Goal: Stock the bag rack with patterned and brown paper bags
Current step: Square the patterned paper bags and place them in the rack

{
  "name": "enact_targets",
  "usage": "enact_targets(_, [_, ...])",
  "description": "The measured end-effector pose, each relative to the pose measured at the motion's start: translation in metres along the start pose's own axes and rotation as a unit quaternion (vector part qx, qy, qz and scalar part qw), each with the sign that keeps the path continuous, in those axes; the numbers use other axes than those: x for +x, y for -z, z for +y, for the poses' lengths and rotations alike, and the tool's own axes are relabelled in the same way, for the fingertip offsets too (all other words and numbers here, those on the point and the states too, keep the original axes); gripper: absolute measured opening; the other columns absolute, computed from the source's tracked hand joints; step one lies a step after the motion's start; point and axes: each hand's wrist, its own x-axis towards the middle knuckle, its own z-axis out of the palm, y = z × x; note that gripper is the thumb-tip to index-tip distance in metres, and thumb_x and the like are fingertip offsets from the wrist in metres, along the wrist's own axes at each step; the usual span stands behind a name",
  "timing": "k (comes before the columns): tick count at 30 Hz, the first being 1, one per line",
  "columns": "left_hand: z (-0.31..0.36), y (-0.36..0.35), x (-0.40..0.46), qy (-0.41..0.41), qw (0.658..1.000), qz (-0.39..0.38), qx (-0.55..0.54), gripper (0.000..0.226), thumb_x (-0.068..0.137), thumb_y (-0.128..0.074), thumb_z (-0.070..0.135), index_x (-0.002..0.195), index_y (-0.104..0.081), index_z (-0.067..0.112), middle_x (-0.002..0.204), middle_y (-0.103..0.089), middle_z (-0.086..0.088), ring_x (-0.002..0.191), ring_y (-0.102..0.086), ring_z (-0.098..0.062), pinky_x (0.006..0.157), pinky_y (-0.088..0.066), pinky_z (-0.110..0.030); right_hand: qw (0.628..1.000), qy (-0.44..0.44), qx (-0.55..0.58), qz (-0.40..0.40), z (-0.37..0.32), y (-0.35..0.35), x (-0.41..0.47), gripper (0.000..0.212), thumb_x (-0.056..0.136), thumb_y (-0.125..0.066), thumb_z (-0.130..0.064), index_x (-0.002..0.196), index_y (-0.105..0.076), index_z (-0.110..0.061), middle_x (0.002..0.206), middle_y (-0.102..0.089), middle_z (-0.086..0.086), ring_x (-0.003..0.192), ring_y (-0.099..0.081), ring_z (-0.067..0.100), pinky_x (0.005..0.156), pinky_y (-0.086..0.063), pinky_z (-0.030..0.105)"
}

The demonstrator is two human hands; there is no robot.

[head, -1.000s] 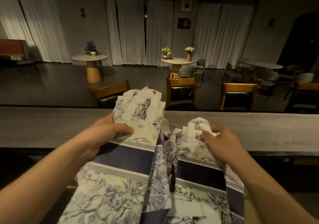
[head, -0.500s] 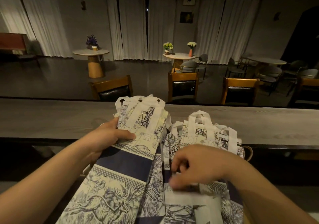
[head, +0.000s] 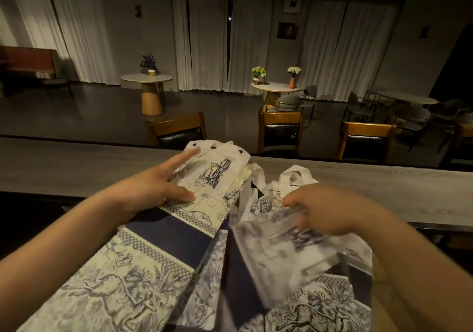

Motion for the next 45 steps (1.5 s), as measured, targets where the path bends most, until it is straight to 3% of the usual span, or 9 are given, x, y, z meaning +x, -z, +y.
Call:
enact_targets(5, [0.011, 0.007, -0.019, 0.023, 0.995, -0.015, 0.091, 0.043, 0.091, -0.071, 0.001, 0.109, -0.079, 0.039, 0.117, -0.074, 0.016, 0.102, -0.074, -0.008, 0.085, -0.059, -0.026, 0.981, -0.02, -0.192, -0.027, -0.012, 0.031, 0.006, 0.037, 0.104, -0.053, -0.021, 0.13, -0.059, -0.048, 0.13, -0.052, -0.007, 0.136, -0.033, 0.028, 0.111, -0.022, 0.063])
enact_targets(10, [0.016, -0.017, -0.026, 0.046, 0.995, 0.001, 0.084, 0.018, 0.098, -0.067, 0.023, 0.104, -0.08, 0.033, 0.104, -0.077, 0.015, 0.089, -0.073, 0.001, 0.067, -0.051, -0.009, 0.994, 0.054, -0.079, 0.054, -0.047, 0.044, 0.03, 0.029, 0.105, -0.056, -0.028, 0.1, -0.051, -0.057, 0.13, -0.046, -0.007, 0.131, -0.032, 0.025, 0.113, -0.026, 0.059])
enact_targets(13, [0.017, -0.029, -0.031, 0.071, 0.997, 0.004, 0.006, 0.043, 0.095, -0.052, 0.062, 0.1, -0.08, 0.03, 0.104, -0.077, 0.012, 0.104, -0.071, -0.015, 0.087, -0.054, -0.027, 0.986, 0.043, -0.008, 0.159, -0.079, 0.03, 0.057, 0.026, 0.102, -0.056, -0.025, 0.113, -0.055, -0.048, 0.13, -0.048, -0.003, 0.131, -0.035, 0.029, 0.111, -0.028, 0.057])
enact_targets(17, [0.003, -0.027, -0.041, 0.056, 0.996, -0.047, -0.059, 0.028, 0.093, -0.072, 0.008, 0.12, -0.07, 0.015, 0.11, -0.079, -0.009, 0.104, -0.075, -0.028, 0.1, -0.057, -0.047, 0.968, 0.038, 0.066, 0.237, -0.108, 0.0, 0.074, 0.043, 0.097, -0.064, -0.04, 0.137, -0.048, -0.048, 0.144, -0.044, -0.004, 0.138, -0.032, 0.027, 0.115, -0.027, 0.053])
enact_targets(19, [-0.009, -0.015, -0.045, 0.055, 0.995, -0.02, -0.082, 0.061, 0.088, -0.064, -0.013, 0.135, -0.059, 0.025, 0.113, -0.078, -0.009, 0.104, -0.075, -0.029, 0.09, -0.062, -0.041, 0.946, 0.012, 0.156, 0.283, -0.106, -0.008, 0.075, 0.053, 0.096, -0.066, -0.043, 0.144, -0.044, -0.045, 0.148, -0.042, -0.003, 0.14, -0.031, 0.028, 0.115, -0.028, 0.052])
enact_targets(23, [-0.033, 0.014, -0.045, 0.041, 0.989, 0.032, -0.142, 0.105, 0.077, -0.067, -0.011, 0.149, -0.031, 0.056, 0.13, -0.071, -0.007, 0.115, -0.071, -0.034, 0.103, -0.053, -0.056, 0.915, -0.141, 0.217, 0.308, -0.074, -0.019, 0.075, 0.053, 0.097, -0.061, -0.049, 0.145, -0.05, -0.029, 0.147, -0.048, 0.008, 0.139, -0.035, 0.035, 0.111, -0.036, 0.05])
enact_targets(28, [-0.046, 0.014, -0.043, 0.08, 0.977, 0.077, -0.184, 0.072, 0.088, -0.056, -0.017, 0.141, -0.047, 0.03, 0.116, -0.076, -0.013, 0.102, -0.076, -0.034, 0.074, -0.063, -0.042, 0.925, -0.282, 0.116, 0.224, -0.041, -0.029, 0.057, 0.065, 0.09, -0.059, -0.063, 0.142, -0.051, -0.025, 0.15, -0.042, 0.017, 0.14, -0.032, 0.04, 0.108, -0.035, 0.054])
enact_targets(35, [-0.043, 0.001, -0.038, 0.101, 0.976, 0.112, -0.154, 0.049, 0.089, -0.056, -0.016, 0.122, -0.06, 0.02, 0.104, -0.08, -0.009, 0.097, -0.077, -0.03, 0.081, -0.062, -0.042, 0.941, -0.172, 0.256, 0.138, -0.07, -0.043, 0.034, 0.041, 0.092, -0.067, -0.056, 0.088, -0.066, -0.016, 0.087, -0.073, 0.006, 0.079, -0.068, 0.02, 0.069, -0.051, 0.034])
enact_targets(45, [-0.039, 0.001, -0.045, 0.099, 0.954, 0.082, -0.272, 0.041, 0.088, -0.048, -0.018, 0.123, -0.059, 0.002, 0.111, -0.074, -0.026, 0.098, -0.074, -0.043, 0.076, -0.062, -0.045, 0.715, -0.168, 0.651, 0.191, -0.067, -0.052, 0.042, 0.01, 0.103, -0.06, -0.005, 0.104, -0.066, -0.013, 0.09, -0.078, 0.007, 0.066, -0.077, 0.016, 0.049, -0.057, 0.027])
